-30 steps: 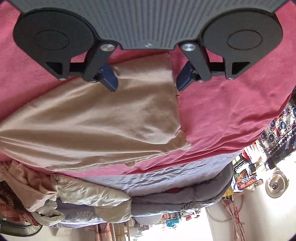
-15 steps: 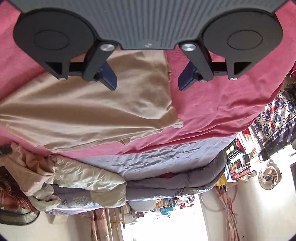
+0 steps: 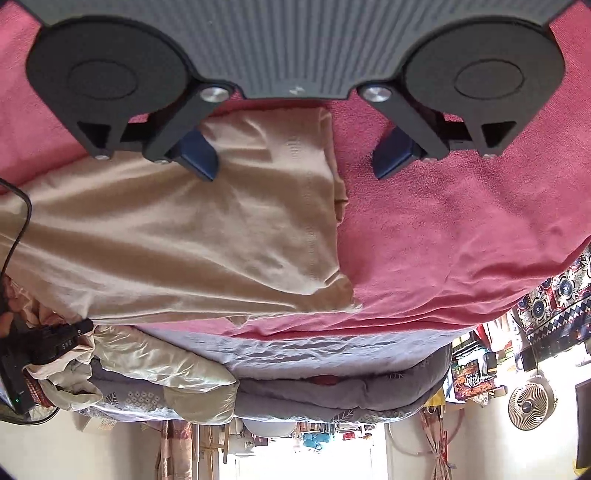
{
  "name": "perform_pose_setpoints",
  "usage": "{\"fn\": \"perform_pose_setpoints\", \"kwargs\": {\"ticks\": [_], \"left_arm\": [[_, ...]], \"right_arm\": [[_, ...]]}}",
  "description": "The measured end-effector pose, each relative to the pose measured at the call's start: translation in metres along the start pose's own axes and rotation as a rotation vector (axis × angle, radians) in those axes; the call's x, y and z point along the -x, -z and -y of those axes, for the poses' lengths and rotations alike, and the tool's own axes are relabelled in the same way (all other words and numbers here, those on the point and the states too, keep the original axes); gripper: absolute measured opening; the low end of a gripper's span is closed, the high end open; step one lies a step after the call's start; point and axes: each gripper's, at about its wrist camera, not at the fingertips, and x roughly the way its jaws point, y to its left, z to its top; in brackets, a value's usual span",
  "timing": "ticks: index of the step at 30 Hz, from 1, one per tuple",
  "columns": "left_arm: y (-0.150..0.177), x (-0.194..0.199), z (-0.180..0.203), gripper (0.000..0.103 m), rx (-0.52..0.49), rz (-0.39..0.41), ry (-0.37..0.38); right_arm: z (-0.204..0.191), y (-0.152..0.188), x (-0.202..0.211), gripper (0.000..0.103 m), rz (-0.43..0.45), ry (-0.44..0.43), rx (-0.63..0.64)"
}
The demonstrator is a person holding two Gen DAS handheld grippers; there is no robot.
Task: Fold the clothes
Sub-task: 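Grasp the shirt's side edge with the right gripper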
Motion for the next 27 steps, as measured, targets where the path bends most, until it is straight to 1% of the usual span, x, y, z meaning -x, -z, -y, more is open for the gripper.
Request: {"fn": "perform_pose_setpoints", "kwargs": {"ticks": [1,2,3,4,6,7,8,9,11,13,15,17,18,19,20,21,22,23,24,25,26,27], "left_arm": [[0.0,0.0,0.0,0.093,0.001,0.002,-0.001],[0.001,0.001,0.0,0.094,0.003,0.004,-0.002],[0.001,0.001,0.0,0.094,0.004,0.007,-0.003],[0.001,0.001,-0.001,0.094,0.01,0.009,0.002],[0.002,0.001,-0.005,0.094,0.031,0.011,0.02],[0.002,0.002,-0.008,0.094,0.046,0.013,0.034],[0.002,0.002,-0.011,0.095,0.062,0.016,0.048],[0.003,0.003,-0.014,0.095,0.074,0.019,0.06],[0.003,0.003,-0.016,0.098,0.084,0.02,0.08],[0.003,0.003,-0.015,0.098,0.079,0.019,0.082],[0.003,0.004,-0.013,0.099,0.072,0.017,0.079],[0.003,0.004,-0.013,0.099,0.074,0.017,0.084],[0.003,0.004,-0.014,0.099,0.079,0.019,0.089],[0.003,0.004,-0.016,0.099,0.087,0.021,0.096],[0.004,0.005,-0.017,0.099,0.096,0.024,0.103],[0.004,0.005,-0.019,0.099,0.105,0.026,0.111],[0.005,0.006,-0.02,0.099,0.112,0.027,0.117],[0.005,0.006,-0.021,0.099,0.118,0.028,0.123],[0.006,0.006,-0.022,0.099,0.121,0.029,0.126],[0.006,0.007,-0.022,0.099,0.123,0.029,0.128],[0.006,0.007,-0.023,0.099,0.124,0.03,0.129],[0.006,0.008,-0.023,0.099,0.128,0.031,0.132]], "right_arm": [[0.003,-0.002,-0.008,0.01,-0.029,0.01,-0.015],[0.003,0.0,-0.02,0.008,-0.076,0.044,-0.001],[0.001,0.005,-0.028,0.008,-0.094,0.118,0.039],[-0.001,0.01,-0.034,0.009,-0.092,0.206,0.085],[0.0,0.008,-0.032,0.019,-0.092,0.361,0.082],[-0.002,0.005,-0.025,0.025,-0.067,0.408,0.07],[-0.008,0.0,-0.012,0.029,-0.016,0.415,0.074],[-0.026,-0.006,0.001,0.032,0.016,0.368,0.123],[-0.074,-0.014,0.025,0.049,0.04,0.224,0.255],[-0.136,-0.017,0.044,0.056,0.023,0.021,0.369],[-0.206,-0.019,0.057,0.058,-0.012,-0.182,0.45],[-0.264,-0.017,0.059,0.058,-0.047,-0.317,0.503],[-0.289,-0.015,0.057,0.058,-0.066,-0.356,0.526],[-0.312,-0.013,0.054,0.06,-0.085,-0.383,0.548],[-0.331,-0.011,0.047,0.061,-0.107,-0.389,0.576],[-0.347,-0.008,0.038,0.06,-0.135,-0.369,0.613],[-0.357,-0.004,0.027,0.056,-0.167,-0.34,0.636],[-0.362,-0.001,0.016,0.028,-0.212,-0.314,0.638],[-0.363,0.0,0.007,0.013,-0.256,-0.287,0.616],[-0.361,0.001,0.005,0.012,-0.268,-0.277,0.578],[-0.357,-0.002,0.008,0.01,-0.255,-0.281,0.542],[-0.353,-0.006,0.013,0.01,-0.219,-0.277,0.516]]}}
